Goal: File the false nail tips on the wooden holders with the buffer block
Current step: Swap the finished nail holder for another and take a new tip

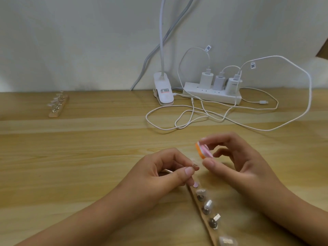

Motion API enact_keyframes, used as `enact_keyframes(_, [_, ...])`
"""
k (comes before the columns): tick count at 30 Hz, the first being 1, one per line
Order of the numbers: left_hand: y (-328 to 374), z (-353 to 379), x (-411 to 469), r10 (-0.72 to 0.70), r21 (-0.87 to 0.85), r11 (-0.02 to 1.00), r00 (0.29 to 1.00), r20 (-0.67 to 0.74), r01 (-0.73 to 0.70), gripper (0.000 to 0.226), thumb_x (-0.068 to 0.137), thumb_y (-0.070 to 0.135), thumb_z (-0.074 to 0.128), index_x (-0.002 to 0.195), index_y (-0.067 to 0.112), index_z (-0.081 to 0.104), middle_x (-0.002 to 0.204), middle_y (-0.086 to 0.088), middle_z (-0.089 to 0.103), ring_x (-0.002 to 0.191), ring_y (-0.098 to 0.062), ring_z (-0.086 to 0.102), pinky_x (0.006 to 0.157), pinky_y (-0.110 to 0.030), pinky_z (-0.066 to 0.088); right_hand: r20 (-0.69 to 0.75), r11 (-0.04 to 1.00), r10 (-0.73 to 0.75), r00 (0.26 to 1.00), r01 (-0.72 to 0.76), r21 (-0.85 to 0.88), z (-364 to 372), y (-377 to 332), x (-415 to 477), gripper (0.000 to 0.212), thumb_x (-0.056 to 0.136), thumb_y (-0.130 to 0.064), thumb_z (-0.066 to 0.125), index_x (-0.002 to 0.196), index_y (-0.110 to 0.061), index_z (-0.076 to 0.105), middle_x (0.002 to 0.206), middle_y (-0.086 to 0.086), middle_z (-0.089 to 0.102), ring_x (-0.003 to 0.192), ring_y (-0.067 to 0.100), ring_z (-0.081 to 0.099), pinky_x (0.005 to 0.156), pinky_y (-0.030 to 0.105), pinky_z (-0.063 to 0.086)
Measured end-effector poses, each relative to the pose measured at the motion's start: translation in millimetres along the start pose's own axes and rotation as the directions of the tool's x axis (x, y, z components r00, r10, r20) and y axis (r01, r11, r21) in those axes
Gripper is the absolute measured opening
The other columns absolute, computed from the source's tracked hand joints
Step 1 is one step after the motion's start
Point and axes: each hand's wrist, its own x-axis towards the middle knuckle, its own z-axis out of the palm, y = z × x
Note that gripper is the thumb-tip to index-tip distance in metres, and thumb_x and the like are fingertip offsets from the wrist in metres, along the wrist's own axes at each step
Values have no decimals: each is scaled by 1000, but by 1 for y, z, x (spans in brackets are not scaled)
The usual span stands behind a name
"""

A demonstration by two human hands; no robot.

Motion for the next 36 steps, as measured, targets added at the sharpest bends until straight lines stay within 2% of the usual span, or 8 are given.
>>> enact_keyframes(3, [1,1,0,16,13,1000,1000,2,-16,15,78,43,64,82,30,69,77,6,72,76,-8,64,72,-18,46,59,979,-177,982,182,-90,3,-3,-5,31,87,-47,69,115,-33,62,110,-7,65,107,21,60,91,28,44])
enact_keyframes(7, [-1,1,1,12,13,1000,1000,-3,-12,19,77,45,65,84,28,69,77,5,73,78,-10,64,75,-23,47,12,993,-46,999,47,-111,1,0,0,36,79,-59,69,110,-42,63,108,-11,66,107,19,59,90,34,46])
enact_keyframes(11, [0,1,1,23,16,1000,1000,-14,-23,16,76,46,65,81,31,69,76,6,71,76,-14,62,74,-33,45,61,960,-228,972,235,-151,2,-2,-4,34,87,-48,69,117,-35,61,114,-12,63,112,22,60,95,32,44])
enact_keyframes(16, [1,1,0,33,37,999,999,-15,-33,6,83,33,67,81,27,68,74,9,72,77,-5,66,74,-15,47,1,998,-54,999,54,-17,-1,2,-1,33,82,-43,71,114,-38,65,118,-8,67,117,20,59,92,31,46])
enact_keyframes(22, [0,2,-1,24,52,998,999,-32,-22,9,82,35,67,84,26,68,76,7,72,77,-10,65,75,-26,47,72,1000,15,997,-17,21,-1,6,-1,47,77,-43,73,122,-43,62,110,-10,68,110,14,61,92,23,45])
enact_keyframes(26, [0,1,-1,51,72,996,998,-47,-47,18,78,44,65,84,27,69,79,2,71,76,-26,63,72,-36,46,110,994,-77,991,86,-74,2,3,-3,46,81,-33,74,125,-26,64,109,-9,65,107,17,59,89,20,43])
enact_keyframes(31, [3,5,-2,39,65,997,997,-60,-35,8,79,38,69,82,30,69,81,5,72,79,-31,67,80,-54,50,46,997,-65,997,66,-28,-2,-4,-4,41,82,-34,75,120,-22,65,109,-10,65,106,17,59,91,29,46])
enact_keyframes(36, [3,8,-6,53,51,997,996,-67,-50,7,80,34,71,81,28,68,81,1,70,72,-25,61,68,-43,42,66,995,-62,996,67,-79,-1,-1,-5,42,81,-37,68,121,-24,64,109,-12,64,108,16,58,90,23,43])
